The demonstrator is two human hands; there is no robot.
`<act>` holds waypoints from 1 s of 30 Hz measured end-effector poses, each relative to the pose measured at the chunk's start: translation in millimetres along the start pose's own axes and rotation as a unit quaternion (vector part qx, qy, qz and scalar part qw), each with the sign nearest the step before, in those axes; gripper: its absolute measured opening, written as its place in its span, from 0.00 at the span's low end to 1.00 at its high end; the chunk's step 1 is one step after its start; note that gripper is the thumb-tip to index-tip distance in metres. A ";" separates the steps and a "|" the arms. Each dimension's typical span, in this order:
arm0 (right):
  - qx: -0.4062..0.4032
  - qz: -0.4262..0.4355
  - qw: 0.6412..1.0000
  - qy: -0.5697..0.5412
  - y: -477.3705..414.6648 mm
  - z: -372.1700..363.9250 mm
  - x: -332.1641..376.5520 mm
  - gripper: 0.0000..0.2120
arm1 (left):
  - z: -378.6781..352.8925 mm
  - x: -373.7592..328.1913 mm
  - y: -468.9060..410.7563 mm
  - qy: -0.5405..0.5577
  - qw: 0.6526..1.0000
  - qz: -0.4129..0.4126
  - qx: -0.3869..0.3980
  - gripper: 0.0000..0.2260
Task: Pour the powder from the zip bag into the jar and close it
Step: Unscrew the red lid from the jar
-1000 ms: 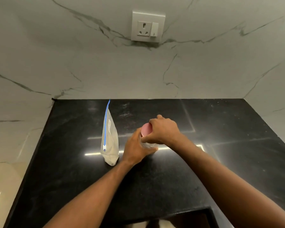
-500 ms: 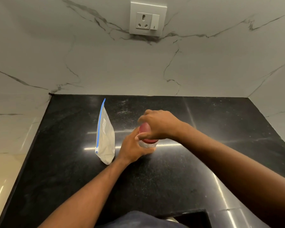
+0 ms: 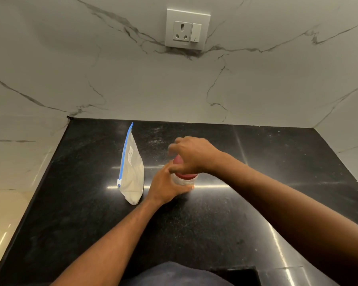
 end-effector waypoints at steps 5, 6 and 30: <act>0.036 -0.078 0.991 0.103 -6.9 -20.9 -5.1 0.34 | -0.2 -1.3 1.9 -0.001 1.000 0.013 -0.004 0.41; 0.051 -0.065 0.994 0.078 -7.1 -20.7 -3.9 0.30 | -0.8 -1.5 1.4 -0.009 1.000 0.011 0.001 0.41; -0.246 -0.335 0.757 -0.503 67.0 -147.0 -126.1 0.26 | 3.8 -18.9 14.5 0.014 0.998 0.040 -0.041 0.46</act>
Point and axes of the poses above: each hand's wrist, its own y-axis away from the middle knuckle, its own z-axis out of the back of the hand, x = y × z, the point moved 6 cm from there along -y, towards the middle knuckle, and after that the axes turned 5 degrees about -z, right-handed, at the moved point
